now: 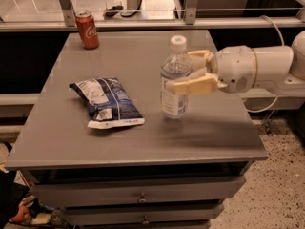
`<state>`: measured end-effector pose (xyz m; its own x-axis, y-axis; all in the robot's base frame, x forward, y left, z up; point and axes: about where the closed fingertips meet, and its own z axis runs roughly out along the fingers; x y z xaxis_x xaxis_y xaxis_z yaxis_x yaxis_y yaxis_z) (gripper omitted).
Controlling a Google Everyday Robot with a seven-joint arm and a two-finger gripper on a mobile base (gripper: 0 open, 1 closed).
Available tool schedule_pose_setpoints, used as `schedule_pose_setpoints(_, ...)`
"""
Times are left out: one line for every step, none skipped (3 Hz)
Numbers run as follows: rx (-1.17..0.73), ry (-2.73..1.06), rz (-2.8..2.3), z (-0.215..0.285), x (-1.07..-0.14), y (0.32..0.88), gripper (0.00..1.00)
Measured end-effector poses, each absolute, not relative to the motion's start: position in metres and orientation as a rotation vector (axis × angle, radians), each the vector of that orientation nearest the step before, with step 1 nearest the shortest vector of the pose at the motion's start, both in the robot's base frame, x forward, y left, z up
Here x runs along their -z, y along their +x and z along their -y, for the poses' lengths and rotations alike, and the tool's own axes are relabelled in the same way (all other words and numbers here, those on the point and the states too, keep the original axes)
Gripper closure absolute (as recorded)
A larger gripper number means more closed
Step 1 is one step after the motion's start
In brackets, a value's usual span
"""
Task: Move blue plastic bottle near coke can
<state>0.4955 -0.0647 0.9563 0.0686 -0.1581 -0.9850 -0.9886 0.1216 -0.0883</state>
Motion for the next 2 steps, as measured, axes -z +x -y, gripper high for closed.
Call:
schedule_pose_setpoints(-0.937, -1.191, -1.318, 0.083, -0.991, 0.532, 1.0)
schedule_pose_setpoints(-0.899, -1.13, -1.313, 0.096, -1.026, 0.574, 1.0)
